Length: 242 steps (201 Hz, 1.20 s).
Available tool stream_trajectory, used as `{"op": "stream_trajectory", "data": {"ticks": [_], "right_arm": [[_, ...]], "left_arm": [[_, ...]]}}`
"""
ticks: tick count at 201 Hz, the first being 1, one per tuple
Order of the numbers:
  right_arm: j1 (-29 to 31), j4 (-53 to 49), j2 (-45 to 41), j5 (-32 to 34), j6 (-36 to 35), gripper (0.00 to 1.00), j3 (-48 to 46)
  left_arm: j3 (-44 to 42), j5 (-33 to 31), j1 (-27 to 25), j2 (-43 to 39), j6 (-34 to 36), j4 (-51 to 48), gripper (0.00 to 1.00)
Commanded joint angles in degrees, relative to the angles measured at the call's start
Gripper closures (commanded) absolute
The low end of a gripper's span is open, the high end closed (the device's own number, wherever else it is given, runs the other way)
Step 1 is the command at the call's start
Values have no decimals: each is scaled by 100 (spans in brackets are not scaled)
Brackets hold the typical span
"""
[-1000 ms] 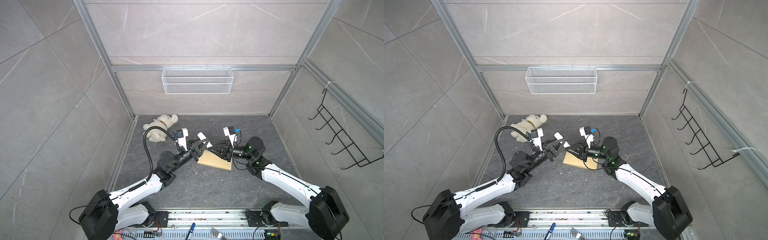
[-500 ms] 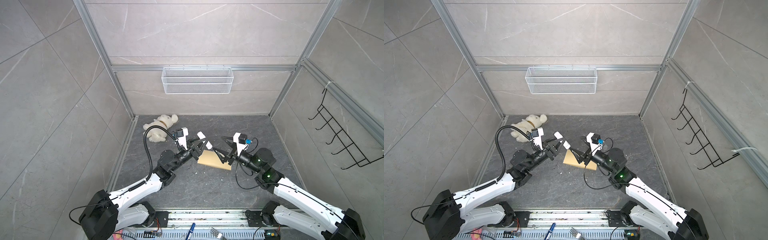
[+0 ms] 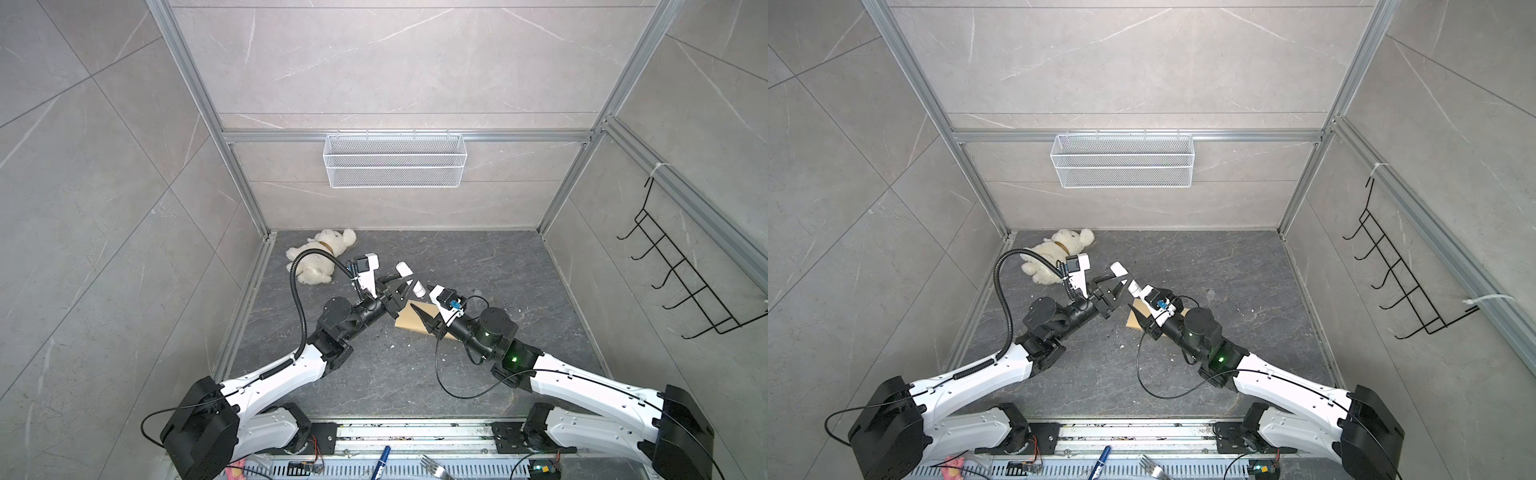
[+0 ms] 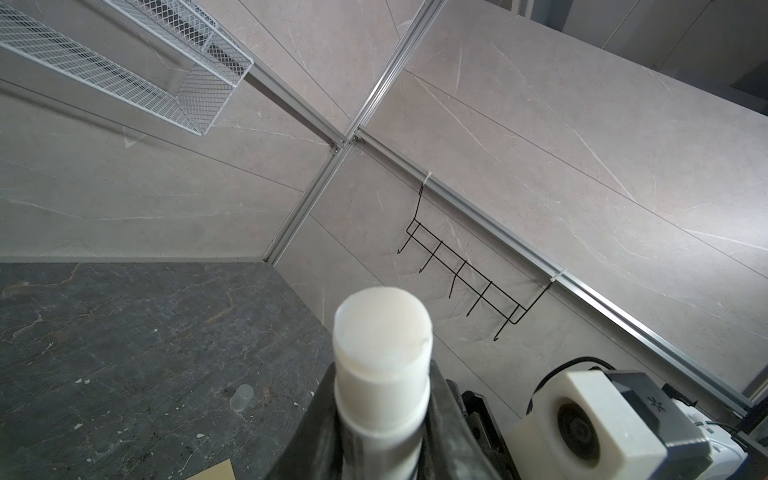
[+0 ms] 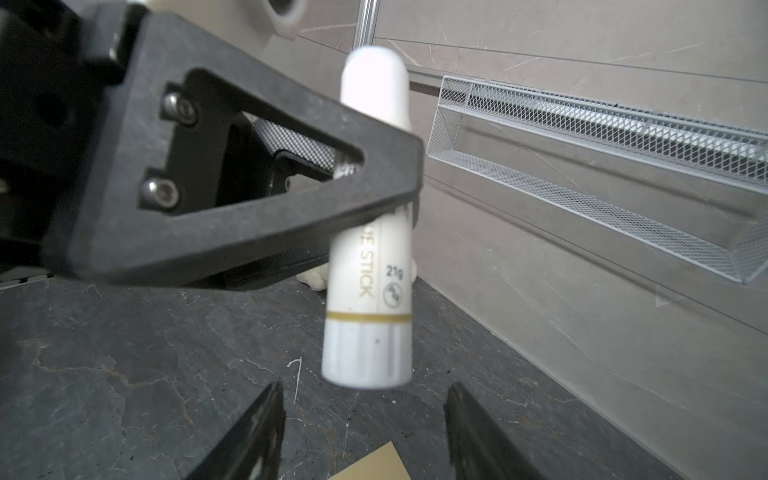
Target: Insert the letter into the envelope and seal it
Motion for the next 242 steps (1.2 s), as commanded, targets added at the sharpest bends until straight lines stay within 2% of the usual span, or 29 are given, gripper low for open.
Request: {"op": "stream_trajectory", "data": {"ticks": [1,55,84,150,180,242], "right_arm": [[67,478,44,299,-114,40,130],[127,651,115,419,-99,48,171],[154,704,159,398,-48,56,201],[223,828,229,384,-2,59,219],[226,820,227,389,7,65,232],[227,572,28,188,411,96,244]], "left_arm": [[274,-76,6,6,80,302,100],[256,-71,15,-4,86,298,100],[238,-72,9,-21,88,299,100],[200,-79,5,-47,88,295,100],[190,-85,4,-55,88,289,100],[125,-17,7,-56,149,359,100]]}}
